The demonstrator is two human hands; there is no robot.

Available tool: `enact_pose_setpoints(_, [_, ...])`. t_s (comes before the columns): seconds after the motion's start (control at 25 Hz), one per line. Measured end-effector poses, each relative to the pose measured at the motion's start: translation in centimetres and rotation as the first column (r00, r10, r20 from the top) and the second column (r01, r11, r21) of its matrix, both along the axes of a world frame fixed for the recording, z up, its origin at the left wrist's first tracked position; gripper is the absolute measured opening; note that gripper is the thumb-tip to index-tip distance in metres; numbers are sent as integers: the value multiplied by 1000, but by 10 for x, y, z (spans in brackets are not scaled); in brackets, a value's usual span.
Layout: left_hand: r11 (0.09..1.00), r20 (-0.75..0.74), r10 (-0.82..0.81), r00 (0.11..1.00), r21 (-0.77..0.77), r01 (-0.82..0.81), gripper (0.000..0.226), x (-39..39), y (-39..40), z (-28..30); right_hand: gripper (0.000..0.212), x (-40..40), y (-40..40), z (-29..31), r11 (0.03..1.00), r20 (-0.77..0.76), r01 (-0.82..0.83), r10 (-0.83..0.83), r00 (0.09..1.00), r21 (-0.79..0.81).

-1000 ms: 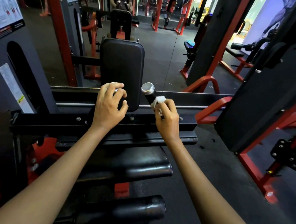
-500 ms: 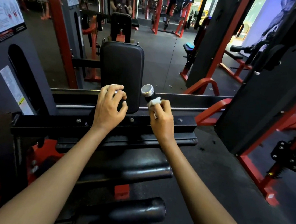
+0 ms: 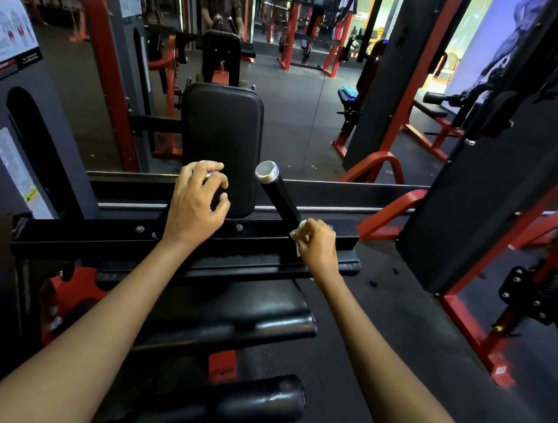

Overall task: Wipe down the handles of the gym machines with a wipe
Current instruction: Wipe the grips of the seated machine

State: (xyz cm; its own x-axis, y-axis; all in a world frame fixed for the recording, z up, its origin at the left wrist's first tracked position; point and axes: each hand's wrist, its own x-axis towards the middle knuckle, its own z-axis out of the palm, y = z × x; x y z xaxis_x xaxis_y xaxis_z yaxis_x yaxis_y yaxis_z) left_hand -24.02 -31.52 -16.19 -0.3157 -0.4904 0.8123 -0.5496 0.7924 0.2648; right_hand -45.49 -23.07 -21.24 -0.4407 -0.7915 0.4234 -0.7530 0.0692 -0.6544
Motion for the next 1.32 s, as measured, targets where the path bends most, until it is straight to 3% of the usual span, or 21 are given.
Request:
enact_pose_setpoints(0.08, [1000, 30, 1, 1000, 3, -1, 16, 2, 0, 0, 13, 0, 4, 18, 999, 111, 47, -45, 993, -18])
enact_pose_setpoints(0.16, [1000, 48, 13, 999, 14, -13, 17, 2, 1, 1, 13, 6, 2, 49, 988, 138, 30, -9, 990, -153])
enact_pose_setpoints(0.24, [999, 55, 25, 998, 30, -27, 18, 2, 3, 2, 5, 18, -6, 77, 955, 80, -77, 104, 991, -288])
enact_pose_setpoints(0.32, [999, 58, 28, 998, 36, -30, 18, 2, 5, 4, 14, 26, -15, 88, 931, -14, -169, 174, 985, -323])
enact_pose_setpoints(0.44, [997, 46, 33, 998, 62, -35, 18, 2, 8, 6, 27, 15, -17, 67, 949, -14, -191, 193, 981, -249])
enact_pose_setpoints(0.64, [995, 37, 103, 994, 5, -103, 33, -6, 3, 0, 22, -20, 0, 32, 993, 38, -88, 85, 996, 76])
enact_pose_setpoints(0.76, [977, -37, 210, 977, -28, -211, 45, -16, -3, -7, 21, -7, -7, 63, 980, 123, -170, 182, 976, -103])
enact_pose_setpoints(0.92, [949, -120, 304, 945, -54, -312, 47, -24, -5, -14, 19, 14, -24, 89, 904, -80, -337, 328, 941, -264])
enact_pose_setpoints(1.04, [941, -164, 316, 934, -69, -331, 42, -27, -7, -20, 17, -12, -23, 52, 930, -107, -305, 289, 951, -202])
enact_pose_setpoints(1.2, [905, -250, 380, 891, -102, -414, 41, -35, -12, -20, 16, -53, -21, 28, 935, -88, -330, 343, 935, 130])
enact_pose_setpoints(1.24, [897, -255, 393, 884, -106, -430, 41, -36, -12, -21, 17, -54, -23, 37, 926, -70, -349, 361, 930, 141])
enact_pose_setpoints(1.32, [882, -263, 425, 866, -94, -461, 41, -39, -10, -21, 21, -44, -29, 70, 916, 29, -401, 401, 916, 1])
